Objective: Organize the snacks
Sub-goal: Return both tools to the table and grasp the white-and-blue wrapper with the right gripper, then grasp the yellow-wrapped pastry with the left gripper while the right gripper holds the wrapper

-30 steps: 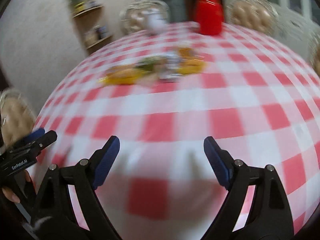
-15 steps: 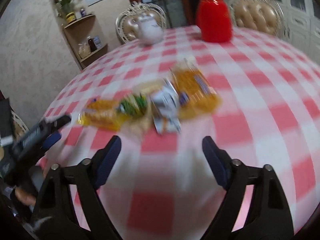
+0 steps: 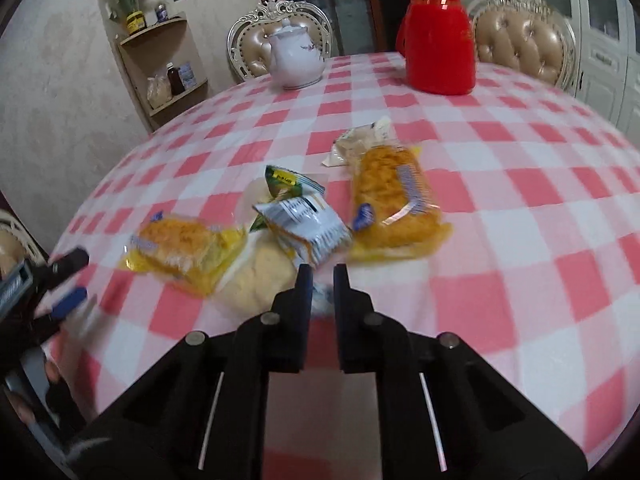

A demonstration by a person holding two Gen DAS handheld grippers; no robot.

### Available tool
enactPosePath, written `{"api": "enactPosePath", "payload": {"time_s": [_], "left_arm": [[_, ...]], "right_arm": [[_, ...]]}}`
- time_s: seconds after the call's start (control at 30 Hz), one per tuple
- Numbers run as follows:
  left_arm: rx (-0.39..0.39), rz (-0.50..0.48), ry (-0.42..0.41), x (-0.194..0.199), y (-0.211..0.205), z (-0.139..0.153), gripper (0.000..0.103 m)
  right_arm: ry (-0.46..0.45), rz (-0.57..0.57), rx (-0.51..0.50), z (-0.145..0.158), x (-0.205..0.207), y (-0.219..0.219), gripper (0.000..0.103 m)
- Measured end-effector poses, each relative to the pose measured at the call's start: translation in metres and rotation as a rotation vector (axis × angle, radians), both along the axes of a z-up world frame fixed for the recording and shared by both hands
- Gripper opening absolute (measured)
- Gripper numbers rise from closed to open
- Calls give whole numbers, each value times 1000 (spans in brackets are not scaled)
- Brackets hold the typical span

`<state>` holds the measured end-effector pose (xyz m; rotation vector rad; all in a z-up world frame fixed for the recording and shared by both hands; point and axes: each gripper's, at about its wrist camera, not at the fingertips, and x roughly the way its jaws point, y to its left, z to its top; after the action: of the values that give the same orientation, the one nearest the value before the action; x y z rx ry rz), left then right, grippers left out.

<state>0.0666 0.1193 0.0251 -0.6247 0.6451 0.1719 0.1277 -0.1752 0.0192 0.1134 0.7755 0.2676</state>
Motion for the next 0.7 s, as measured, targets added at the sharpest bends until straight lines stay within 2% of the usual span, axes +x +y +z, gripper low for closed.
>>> {"api": "enactPosePath", "payload": {"time_s": [0.07,0.1,0.13,0.17,0.2,0.27,0.37,0.43,0.57,0.7], "left_arm": [[13,-7,-7,-1,-4,1,86],[14,-7,-8,-1,-4,1,86],[15,-9,-9,-2,-5,0,86],[16,-11,-6,-2,-6,0,86],[18,-16,-2,-2,-6,-1,86],[13,-21,-1,0,-7,-1,86],[16,-26,3,2,-8,-1,86],[11,-43,7,5,-10,-2,86],[10,-56,10,6,-12,-2,86],[11,-90,21,11,-18,-4,86]], "right_arm": [[-24,14,8,7,-9,-4,13],[-32,25,0,11,-8,-2,18],[-37,29,-8,13,-6,0,29],[-44,24,-23,15,0,5,68],[-53,26,-29,16,3,8,94],[-100,76,-59,17,8,21,93],[-142,109,-202,15,23,41,89],[-124,133,-193,10,36,43,80],[-36,148,-188,-8,53,38,46],[-53,141,-169,-4,32,23,43]]}}
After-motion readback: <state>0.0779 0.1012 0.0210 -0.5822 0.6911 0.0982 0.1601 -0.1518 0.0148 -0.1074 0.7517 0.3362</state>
